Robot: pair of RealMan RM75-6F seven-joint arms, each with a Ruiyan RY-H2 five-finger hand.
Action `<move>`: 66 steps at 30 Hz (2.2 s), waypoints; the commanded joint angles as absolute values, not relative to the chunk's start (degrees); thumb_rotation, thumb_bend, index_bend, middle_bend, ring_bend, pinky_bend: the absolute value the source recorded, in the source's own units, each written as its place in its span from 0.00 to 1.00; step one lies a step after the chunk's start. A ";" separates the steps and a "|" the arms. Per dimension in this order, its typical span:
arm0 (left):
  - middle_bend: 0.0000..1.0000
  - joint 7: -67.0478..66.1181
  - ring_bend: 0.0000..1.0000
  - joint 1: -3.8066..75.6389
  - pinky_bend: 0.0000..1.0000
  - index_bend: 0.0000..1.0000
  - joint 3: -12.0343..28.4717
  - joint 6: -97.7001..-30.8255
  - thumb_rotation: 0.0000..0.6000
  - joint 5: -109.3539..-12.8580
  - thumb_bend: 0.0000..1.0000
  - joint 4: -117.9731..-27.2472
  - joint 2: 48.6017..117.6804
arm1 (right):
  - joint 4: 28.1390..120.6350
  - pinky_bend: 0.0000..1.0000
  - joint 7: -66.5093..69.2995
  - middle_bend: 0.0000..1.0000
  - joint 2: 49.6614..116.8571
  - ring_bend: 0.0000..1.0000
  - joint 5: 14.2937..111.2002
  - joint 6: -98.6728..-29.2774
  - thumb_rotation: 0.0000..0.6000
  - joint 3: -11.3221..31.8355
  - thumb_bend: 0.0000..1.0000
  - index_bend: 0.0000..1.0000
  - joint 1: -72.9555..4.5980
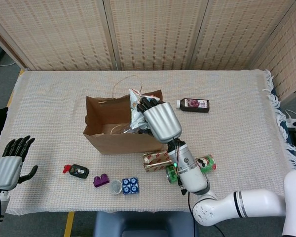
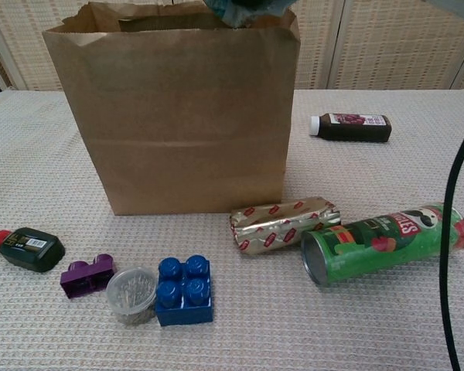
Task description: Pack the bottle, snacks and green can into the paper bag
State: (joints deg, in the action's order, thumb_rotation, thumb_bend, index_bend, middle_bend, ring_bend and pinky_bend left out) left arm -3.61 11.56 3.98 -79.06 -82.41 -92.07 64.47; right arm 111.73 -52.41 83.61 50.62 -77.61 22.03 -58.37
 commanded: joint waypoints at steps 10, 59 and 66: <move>0.00 -3.63 0.00 11.54 0.00 0.05 3.98 -79.08 1.00 -82.38 0.34 -91.99 64.50 | 113.11 0.32 -56.19 0.30 83.24 0.19 43.18 -77.96 1.00 21.38 0.22 0.05 -59.02; 0.00 -4.70 0.00 11.50 0.00 0.05 4.09 -79.26 1.00 -82.11 0.34 -92.15 64.74 | 114.75 0.08 -39.97 0.01 81.88 0.00 50.47 -82.54 1.00 25.99 0.11 0.00 -55.04; 0.00 -4.62 0.00 11.52 0.00 0.05 4.10 -79.19 1.00 -82.07 0.34 -92.19 64.70 | 114.20 0.08 -39.69 0.01 81.90 0.00 49.75 -81.85 1.00 26.55 0.49 0.00 -55.30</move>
State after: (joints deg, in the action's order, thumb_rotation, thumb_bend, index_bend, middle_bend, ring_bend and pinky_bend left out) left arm -4.61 11.52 4.10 -79.19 -82.07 -92.19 64.70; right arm 114.25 -39.74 81.86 49.78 -81.88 26.50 -55.25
